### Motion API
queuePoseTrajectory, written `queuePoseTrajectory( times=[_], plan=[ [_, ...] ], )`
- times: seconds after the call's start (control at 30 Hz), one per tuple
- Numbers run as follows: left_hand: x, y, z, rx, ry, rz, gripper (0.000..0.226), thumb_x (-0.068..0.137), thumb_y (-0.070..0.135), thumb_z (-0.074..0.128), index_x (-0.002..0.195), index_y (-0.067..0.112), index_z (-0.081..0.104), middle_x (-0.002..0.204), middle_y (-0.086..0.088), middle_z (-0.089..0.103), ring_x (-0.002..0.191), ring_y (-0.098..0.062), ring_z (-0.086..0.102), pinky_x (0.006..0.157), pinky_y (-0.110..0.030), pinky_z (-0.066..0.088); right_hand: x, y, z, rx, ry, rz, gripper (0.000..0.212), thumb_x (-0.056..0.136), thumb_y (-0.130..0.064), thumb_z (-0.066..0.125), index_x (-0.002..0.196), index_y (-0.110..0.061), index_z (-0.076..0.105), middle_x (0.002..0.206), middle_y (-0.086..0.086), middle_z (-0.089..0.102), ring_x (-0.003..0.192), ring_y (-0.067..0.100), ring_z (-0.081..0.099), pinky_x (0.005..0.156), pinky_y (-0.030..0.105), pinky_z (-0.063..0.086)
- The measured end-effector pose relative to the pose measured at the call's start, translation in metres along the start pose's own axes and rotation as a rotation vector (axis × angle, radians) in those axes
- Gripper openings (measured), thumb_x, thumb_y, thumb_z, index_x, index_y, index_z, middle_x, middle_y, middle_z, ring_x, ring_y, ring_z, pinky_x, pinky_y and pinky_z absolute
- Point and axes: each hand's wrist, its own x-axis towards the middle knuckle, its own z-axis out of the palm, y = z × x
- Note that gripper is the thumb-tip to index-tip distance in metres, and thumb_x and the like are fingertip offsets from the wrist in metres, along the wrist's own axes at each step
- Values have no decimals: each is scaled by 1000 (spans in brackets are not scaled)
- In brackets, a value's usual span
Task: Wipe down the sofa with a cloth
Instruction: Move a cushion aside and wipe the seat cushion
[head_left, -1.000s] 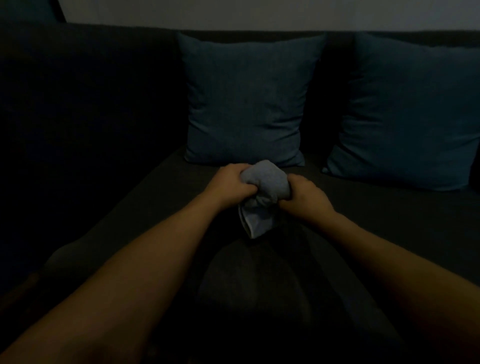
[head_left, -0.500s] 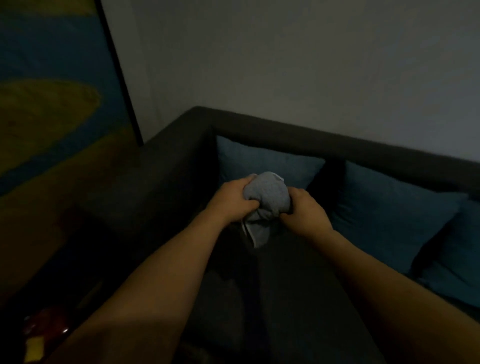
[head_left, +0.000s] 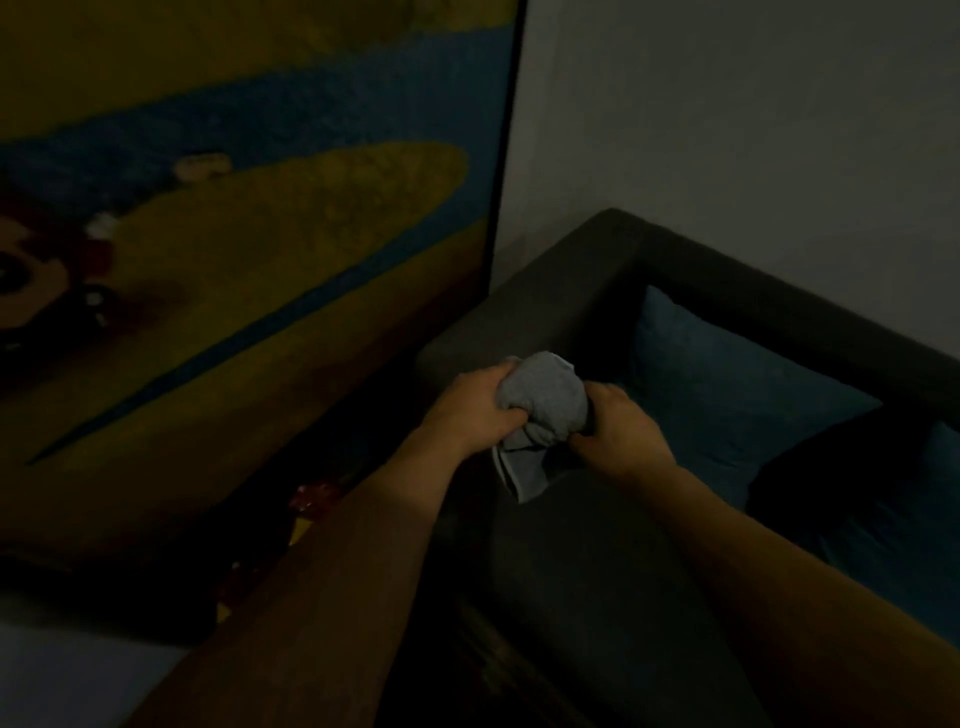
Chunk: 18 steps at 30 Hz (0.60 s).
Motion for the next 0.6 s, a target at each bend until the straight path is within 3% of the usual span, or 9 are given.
queuePoseTrajectory(
  times=[0.27,0.37,0.6],
  plan=[
    [-53,-98,-76,-34,98,-112,58,85,25,65,140,24,45,128,-4,60,116,-19,56,100,-38,45,27,-102,75,-20,-144,-113,58,82,-29,68,134,-18,46,128,9,50,112,25,54,87,32,44],
    [-82,-128,-91,-32,184,-125,54,86,25,63,138,24,46,124,-5,62,111,-18,58,96,-38,48,33,-132,102,-21,-218,-188,59,83,-29,67,136,-18,44,133,10,48,116,26,53,94,38,46],
    [-150,-192,-102,-35,270,-240,57,90,27,59,143,19,40,132,-10,57,118,-21,54,98,-28,42,20,-182,169,-44,-344,-307,55,85,-26,65,135,-15,46,133,12,48,116,28,52,91,35,45]
  ],
)
